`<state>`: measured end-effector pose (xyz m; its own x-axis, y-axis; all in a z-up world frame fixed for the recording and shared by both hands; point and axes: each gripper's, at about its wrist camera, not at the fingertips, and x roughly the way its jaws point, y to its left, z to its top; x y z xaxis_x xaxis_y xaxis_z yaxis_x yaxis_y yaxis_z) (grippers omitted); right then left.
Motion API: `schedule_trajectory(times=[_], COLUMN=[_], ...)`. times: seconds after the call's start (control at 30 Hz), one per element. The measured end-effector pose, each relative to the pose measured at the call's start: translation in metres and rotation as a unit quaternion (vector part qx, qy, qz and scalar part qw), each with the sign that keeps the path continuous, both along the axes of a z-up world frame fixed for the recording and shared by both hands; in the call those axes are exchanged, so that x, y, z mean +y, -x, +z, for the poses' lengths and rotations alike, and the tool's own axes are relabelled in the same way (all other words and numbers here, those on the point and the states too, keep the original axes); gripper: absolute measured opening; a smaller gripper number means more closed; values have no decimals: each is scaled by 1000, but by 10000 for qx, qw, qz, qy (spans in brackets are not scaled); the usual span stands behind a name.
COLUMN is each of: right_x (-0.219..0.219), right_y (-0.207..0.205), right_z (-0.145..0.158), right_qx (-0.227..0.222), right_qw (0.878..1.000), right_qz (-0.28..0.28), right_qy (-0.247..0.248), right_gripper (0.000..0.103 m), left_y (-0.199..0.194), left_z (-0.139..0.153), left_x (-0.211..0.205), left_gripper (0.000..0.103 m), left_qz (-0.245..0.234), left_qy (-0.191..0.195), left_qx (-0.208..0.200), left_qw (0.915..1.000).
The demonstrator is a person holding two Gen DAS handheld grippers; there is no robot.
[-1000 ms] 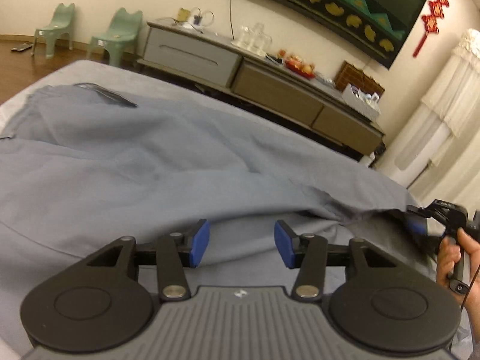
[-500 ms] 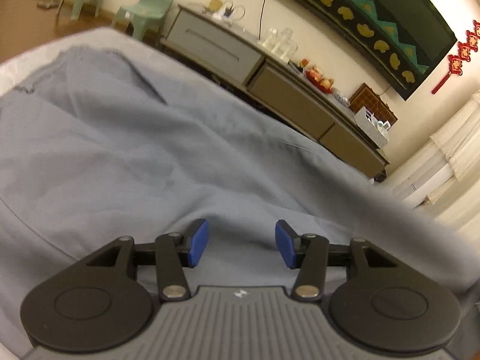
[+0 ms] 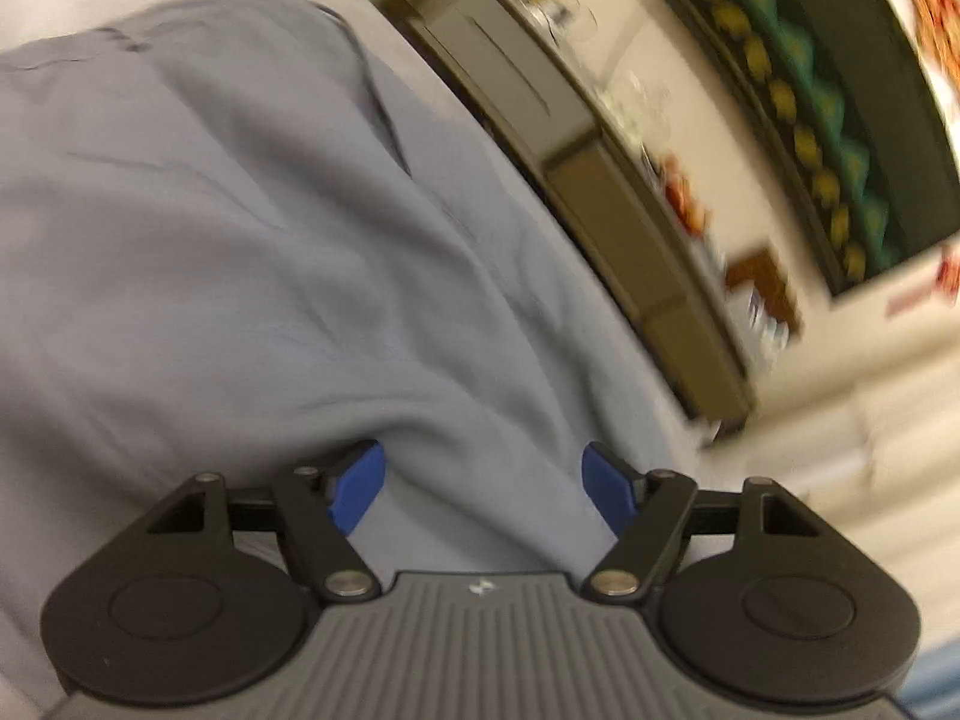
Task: Fold clothes
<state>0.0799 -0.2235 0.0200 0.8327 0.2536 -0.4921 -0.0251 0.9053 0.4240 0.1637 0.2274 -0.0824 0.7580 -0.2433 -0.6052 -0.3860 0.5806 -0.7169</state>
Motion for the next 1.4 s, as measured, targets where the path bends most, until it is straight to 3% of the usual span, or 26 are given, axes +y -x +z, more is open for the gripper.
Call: schedule_trajectory(times=[0.03, 0.17, 0.2, 0.27, 0.37, 0.4, 0.5, 0.63, 0.7, 0.73, 0.77, 0.83, 1.03, 1.2, 1.3, 1.33, 1.37, 1.4], right_x=[19, 94, 113, 150, 207, 221, 252, 292, 313, 323, 333, 347, 308, 287, 291, 294, 298, 306], right_y=[-2, -8, -10, -13, -18, -24, -56, -100, -122, -132, -143, -154, -65, 1, -2, -5, -11, -21], right_z=[3, 16, 20, 26, 36, 35, 22, 4, -4, -9, -13, -16, 42, 34, 31, 31, 33, 35], right_qx=[-106, -529, -632, -837, -1134, -1099, -575, 128, 480, 655, 830, 1030, -42, -382, -648, -763, -864, -896], right_qw=[9992, 9807, 9723, 9509, 9079, 8969, 8792, 8478, 8289, 8187, 8080, 7891, 7834, 7674, 7806, 7863, 7931, 7984], right_qz=[281, 1394, 1668, 2208, 2991, 3204, 3702, 4333, 4633, 4779, 4921, 5168, 5476, 5415, 5021, 4862, 4716, 4648], right_qy=[254, 1262, 1510, 1999, 2708, 2843, 2945, 3054, 3097, 3116, 3132, 3156, 2939, 3411, 3664, 3735, 3758, 3722], right_gripper=[39, 42, 45, 66, 76, 76, 77, 78, 69, 44, 11, 2, 0, 0, 1, 15, 40, 52], left_y=[7, 33, 39, 46, 57, 60, 68, 73, 72, 71, 69, 66, 62, 67, 72, 74, 77, 79], left_z=[0, -9, -13, -17, -21, -22, -25, -33, -36, -38, -37, -36, -34, -26, -17, -14, -13, -11], left_x=[13, 61, 72, 92, 120, 129, 147, 163, 167, 169, 169, 168, 160, 152, 145, 143, 143, 143], left_gripper=[74, 74, 74, 74, 74, 74, 74, 72, 72, 72, 72, 73, 76, 76, 77, 77, 77, 77], left_qz=[124, 519, 628, 656, 668, 671, 600, 305, 217, 181, 164, 147, 191, 149, 186, 231, 280, 330], left_qy=[78, 141, 98, 110, 136, 140, -14, 140, 155, 159, 145, 126, 162, 125, 38, 33, 24, 15], left_qx=[-64, -159, -91, -139, -240, -273, -302, -374, -416, -434, -440, -442, -389, -485, -526, -519, -516, -512], left_qw=[9999, 9984, 9979, 9977, 9974, 9973, 9977, 9987, 9988, 9988, 9988, 9988, 9989, 9986, 9984, 9984, 9983, 9981])
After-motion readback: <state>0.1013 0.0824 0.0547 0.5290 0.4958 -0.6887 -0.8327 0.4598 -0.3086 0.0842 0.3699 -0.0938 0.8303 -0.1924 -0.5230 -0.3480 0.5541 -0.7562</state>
